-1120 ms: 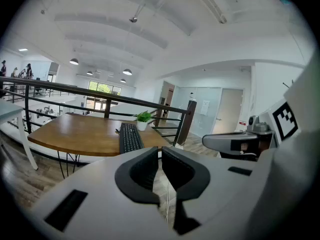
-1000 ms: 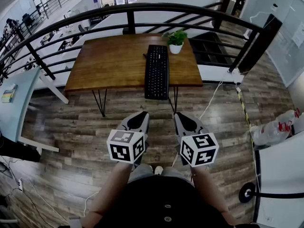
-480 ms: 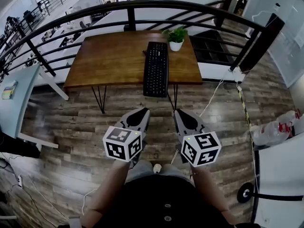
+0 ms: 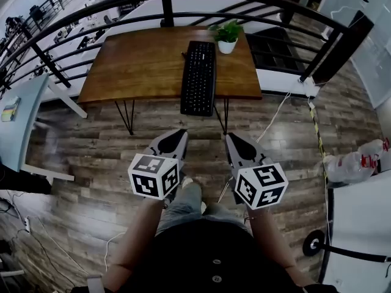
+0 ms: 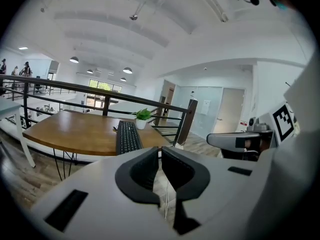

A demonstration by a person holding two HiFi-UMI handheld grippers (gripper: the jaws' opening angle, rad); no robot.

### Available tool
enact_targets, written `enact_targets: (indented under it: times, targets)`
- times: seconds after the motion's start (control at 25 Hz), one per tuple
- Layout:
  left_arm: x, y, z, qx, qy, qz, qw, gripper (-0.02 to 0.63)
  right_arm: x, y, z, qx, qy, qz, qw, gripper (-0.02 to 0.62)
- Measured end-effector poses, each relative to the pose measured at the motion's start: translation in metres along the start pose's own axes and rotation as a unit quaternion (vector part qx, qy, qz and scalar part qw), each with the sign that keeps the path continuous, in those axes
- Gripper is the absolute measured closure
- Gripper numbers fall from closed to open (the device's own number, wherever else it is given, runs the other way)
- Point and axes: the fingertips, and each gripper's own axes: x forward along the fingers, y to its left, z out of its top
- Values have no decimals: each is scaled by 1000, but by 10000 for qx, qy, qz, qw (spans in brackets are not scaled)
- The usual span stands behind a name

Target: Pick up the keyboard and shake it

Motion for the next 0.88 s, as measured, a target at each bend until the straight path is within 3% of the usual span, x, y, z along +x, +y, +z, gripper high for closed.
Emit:
enact_targets:
  times: [0.32, 0.88]
  targets:
    - [44, 33, 6, -82, 96, -27, 9999, 575, 49, -20, -1, 128, 140, 180, 9997, 568]
    - [157, 127, 51, -106, 556, -304, 9979, 575, 183, -86, 38, 301, 382, -218, 9986, 568]
